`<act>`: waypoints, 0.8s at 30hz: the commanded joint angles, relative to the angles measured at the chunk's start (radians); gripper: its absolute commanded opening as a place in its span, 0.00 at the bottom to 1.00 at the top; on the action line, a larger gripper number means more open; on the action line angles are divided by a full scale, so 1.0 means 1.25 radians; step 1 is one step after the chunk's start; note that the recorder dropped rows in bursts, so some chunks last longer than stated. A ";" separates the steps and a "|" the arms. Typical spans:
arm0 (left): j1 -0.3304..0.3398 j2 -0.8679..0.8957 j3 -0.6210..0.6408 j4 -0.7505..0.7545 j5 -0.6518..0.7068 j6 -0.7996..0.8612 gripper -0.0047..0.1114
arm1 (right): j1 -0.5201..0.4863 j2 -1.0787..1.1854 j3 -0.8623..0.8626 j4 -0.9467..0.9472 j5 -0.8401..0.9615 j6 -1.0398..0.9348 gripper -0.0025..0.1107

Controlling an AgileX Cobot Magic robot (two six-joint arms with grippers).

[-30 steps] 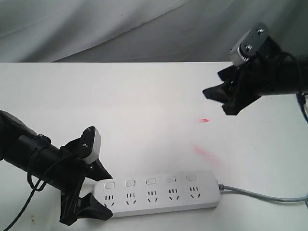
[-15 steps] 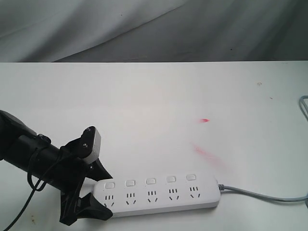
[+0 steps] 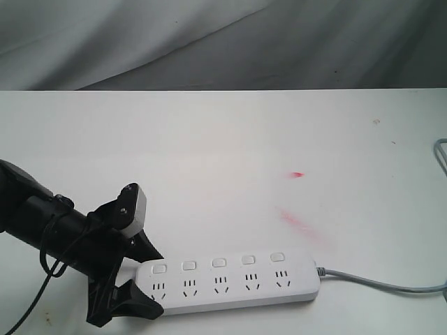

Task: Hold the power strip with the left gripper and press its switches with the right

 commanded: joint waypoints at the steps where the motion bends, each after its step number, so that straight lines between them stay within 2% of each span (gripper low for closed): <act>1: -0.003 0.003 -0.002 0.002 -0.002 0.001 0.31 | -0.004 -0.001 0.000 0.005 -0.003 0.002 0.02; 19: -0.003 0.003 -0.002 0.002 -0.002 0.001 0.31 | -0.004 -0.004 -0.001 0.005 -0.021 0.017 0.02; 24: -0.003 0.003 -0.002 0.002 -0.002 0.001 0.31 | -0.004 -0.042 0.000 0.005 -0.018 0.349 0.02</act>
